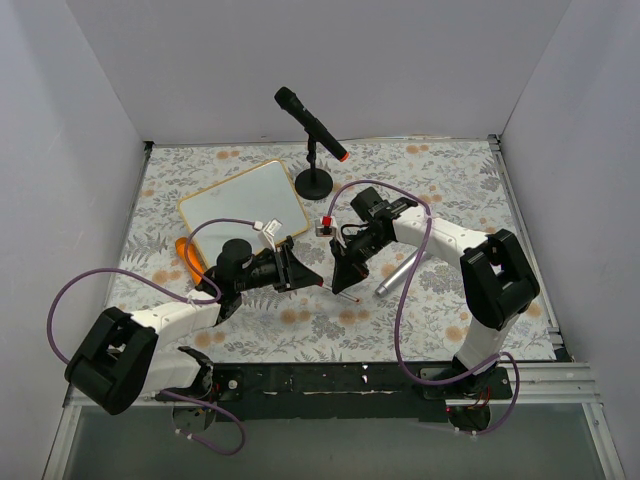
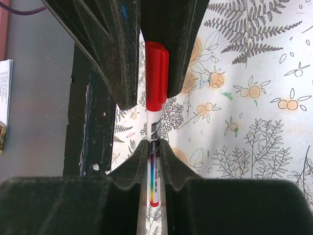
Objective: Write a sentence on the whiteboard
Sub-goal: Pass from the right arm to the left, then pass from the left arm to the right
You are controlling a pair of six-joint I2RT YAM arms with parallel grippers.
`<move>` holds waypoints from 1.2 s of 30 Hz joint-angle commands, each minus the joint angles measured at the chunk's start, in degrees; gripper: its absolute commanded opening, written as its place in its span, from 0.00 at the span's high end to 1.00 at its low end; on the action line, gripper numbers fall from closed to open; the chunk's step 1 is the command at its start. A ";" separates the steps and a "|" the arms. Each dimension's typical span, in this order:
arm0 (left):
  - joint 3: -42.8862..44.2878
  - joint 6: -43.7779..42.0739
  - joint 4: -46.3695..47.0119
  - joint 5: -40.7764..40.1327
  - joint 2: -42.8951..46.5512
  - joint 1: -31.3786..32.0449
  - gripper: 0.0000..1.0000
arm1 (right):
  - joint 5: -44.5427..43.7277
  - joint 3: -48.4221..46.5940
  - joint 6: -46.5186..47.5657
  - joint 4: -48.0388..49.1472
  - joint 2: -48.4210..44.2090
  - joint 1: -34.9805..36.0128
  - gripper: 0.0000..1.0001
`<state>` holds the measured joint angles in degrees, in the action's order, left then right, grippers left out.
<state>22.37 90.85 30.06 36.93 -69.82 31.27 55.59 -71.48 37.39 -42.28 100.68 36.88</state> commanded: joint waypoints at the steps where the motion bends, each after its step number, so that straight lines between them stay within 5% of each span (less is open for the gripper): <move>1: 1.80 -1.81 -0.79 1.31 0.04 0.20 0.66 | 1.54 -2.43 0.67 -0.87 0.04 0.38 0.95; 9: 3.20 -3.40 -2.99 2.01 -0.40 0.20 0.72 | 1.54 -2.26 0.76 -0.87 0.04 0.30 0.95; 12: 3.56 -3.40 -2.64 2.62 -0.75 0.20 0.85 | 1.62 -2.35 0.85 -0.96 0.13 0.30 0.95; 13: 3.56 -3.22 -2.56 2.71 -0.84 0.20 0.96 | 1.71 -2.26 0.93 -1.13 -0.05 0.29 0.95; 16: 3.21 -2.87 -2.20 2.28 -0.41 0.20 1.00 | 2.06 -2.96 2.94 -3.14 0.04 0.12 0.92; 18: 2.42 -2.35 -1.68 1.22 0.47 0.20 1.00 | 3.64 -4.18 5.49 -5.78 0.13 -0.49 0.79; 20: 0.93 -1.47 -1.06 -0.97 3.19 0.29 1.00 | 5.04 -4.63 8.92 -9.04 -1.01 -2.51 0.54; 23: -1.53 -0.59 1.22 -3.96 8.63 0.20 1.00 | 6.19 -5.50 12.44 -12.29 -5.05 -7.43 0.38; 30: -9.44 8.19 21.42 -10.99 16.65 0.72 1.00 | 8.90 -11.41 15.45 -16.97 -19.87 -20.68 0.28; 31: -9.54 8.90 25.18 -11.43 16.65 0.73 1.00 | 11.35 -10.01 12.30 -9.39 -22.09 -22.10 0.17; 33: -8.23 9.52 27.49 -12.23 15.95 0.99 1.00 | 21.72 0.86 -12.51 6.77 -29.36 -24.31 0.10; 35: -7.08 9.52 29.52 -13.10 15.60 1.51 1.00 | 28.48 14.96 -31.92 39.61 -33.95 -24.23 0.09; 36: -6.47 9.52 29.96 -14.33 15.42 1.60 1.00 | 26.78 18.88 -51.86 64.36 -37.19 -22.84 0.09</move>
<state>13.47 98.45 50.87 27.03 -54.37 32.16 70.89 -68.95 32.34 -33.98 70.13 12.19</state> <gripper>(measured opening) 0.120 0.908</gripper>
